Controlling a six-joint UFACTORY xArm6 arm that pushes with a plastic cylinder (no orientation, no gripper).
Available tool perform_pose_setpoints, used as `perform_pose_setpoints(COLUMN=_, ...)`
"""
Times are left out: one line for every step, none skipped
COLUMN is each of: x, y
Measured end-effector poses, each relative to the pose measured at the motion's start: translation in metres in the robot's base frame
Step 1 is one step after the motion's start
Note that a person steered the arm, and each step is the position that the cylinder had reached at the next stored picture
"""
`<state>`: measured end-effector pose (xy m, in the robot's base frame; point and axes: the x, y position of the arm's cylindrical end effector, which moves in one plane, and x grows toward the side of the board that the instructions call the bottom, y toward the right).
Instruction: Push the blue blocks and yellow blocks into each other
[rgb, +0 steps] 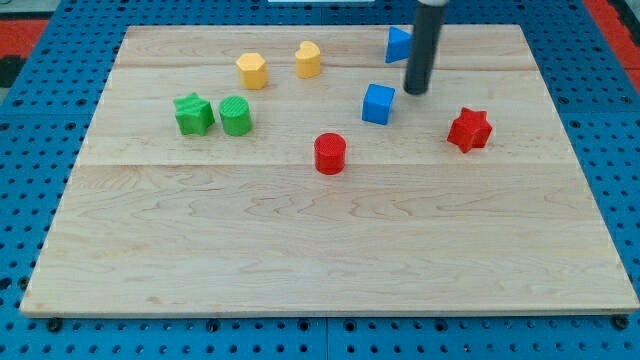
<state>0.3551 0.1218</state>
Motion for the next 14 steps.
perform_pose_setpoints(x=0.008, y=-0.080)
perform_pose_setpoints(x=-0.055, y=-0.133)
perform_pose_setpoints(x=-0.015, y=-0.116)
perform_pose_setpoints(x=-0.049, y=-0.011)
perform_pose_setpoints(x=-0.115, y=0.044)
perform_pose_setpoints(x=-0.119, y=-0.008)
perform_pose_setpoints(x=-0.140, y=-0.067)
perform_pose_setpoints(x=-0.153, y=-0.013)
perform_pose_setpoints(x=-0.161, y=-0.103)
perform_pose_setpoints(x=-0.162, y=-0.147)
perform_pose_setpoints(x=-0.134, y=-0.159)
perform_pose_setpoints(x=-0.110, y=-0.159)
perform_pose_setpoints(x=-0.152, y=-0.181)
perform_pose_setpoints(x=-0.161, y=-0.230)
